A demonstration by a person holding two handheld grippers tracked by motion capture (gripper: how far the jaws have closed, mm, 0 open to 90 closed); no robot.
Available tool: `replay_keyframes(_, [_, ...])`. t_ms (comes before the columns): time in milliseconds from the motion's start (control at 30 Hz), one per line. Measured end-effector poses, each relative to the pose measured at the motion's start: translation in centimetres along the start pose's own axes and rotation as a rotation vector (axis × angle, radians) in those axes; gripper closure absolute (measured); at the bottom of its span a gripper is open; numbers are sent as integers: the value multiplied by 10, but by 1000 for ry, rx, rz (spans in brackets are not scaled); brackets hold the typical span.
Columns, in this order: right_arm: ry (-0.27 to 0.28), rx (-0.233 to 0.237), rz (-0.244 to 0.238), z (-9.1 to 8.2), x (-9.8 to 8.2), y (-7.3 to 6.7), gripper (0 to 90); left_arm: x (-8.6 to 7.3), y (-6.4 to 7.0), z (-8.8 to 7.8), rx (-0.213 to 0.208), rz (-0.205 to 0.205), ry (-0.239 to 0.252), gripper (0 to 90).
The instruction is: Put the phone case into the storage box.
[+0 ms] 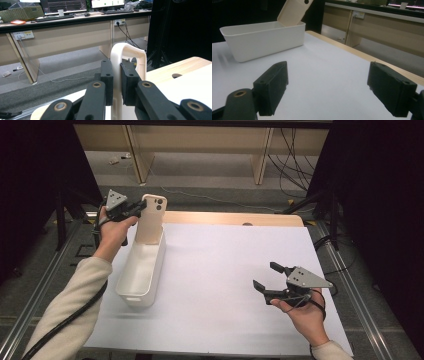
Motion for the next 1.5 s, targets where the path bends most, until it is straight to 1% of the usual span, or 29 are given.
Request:
replay_keyframes(100, [0, -2, -1, 0, 0, 0, 184, -1, -1, 0, 2, 4, -5, 818])
replay_keyframes(133, [17, 7, 3, 2, 0, 0, 184, -1, -1, 0, 3, 2, -5, 818])
replay_keyframes(567, [17, 9, 4, 2, 0, 0, 184, -7, -2, 3, 8, -5, -15, 817])
replay_keyframes(667, [-4, 3, 2, 0, -1, 0, 184, -8, -3, 3, 10, -5, -21, 817])
replay_keyframes(733, [-2, 10, 2, 1, -1, -1, 184, -9, -3, 4, 11, -3, -23, 817])
replay_keyframes(900, [-1, -2, 3, 0, -1, 0, 184, -12, -4, 5, 12, -6, -31, 817])
replay_keyframes(1200, [0, 1, 3, 0, -1, 0, 184, -15, -4, 6, 16, -12, -42, 817])
replay_keyframes(1267, [-1, 1, 2, 0, -1, 0, 184, -16, -5, 7, 19, -5, -45, 817])
replay_keyframes(1433, [0, 0, 2, 0, -1, 0, 183, -17, -4, 7, 16, -4, -49, 816])
replay_keyframes(1467, [-3, 5, 2, 0, -1, 0, 183, -17, -3, 8, 14, -3, -50, 816])
replay_keyframes(1500, [0, 0, 2, 1, -1, 0, 183, -17, -3, 8, 15, -3, -50, 817])
Point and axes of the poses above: each handheld gripper's, and its own axes: z roughly forward along the jaws, x roughly out of its top, y roughly to its right, the point moved 7 cm from there along z, roughly forward along the jaws, and after that the axes turned 10 degrees about y, right-handed, at the moved point
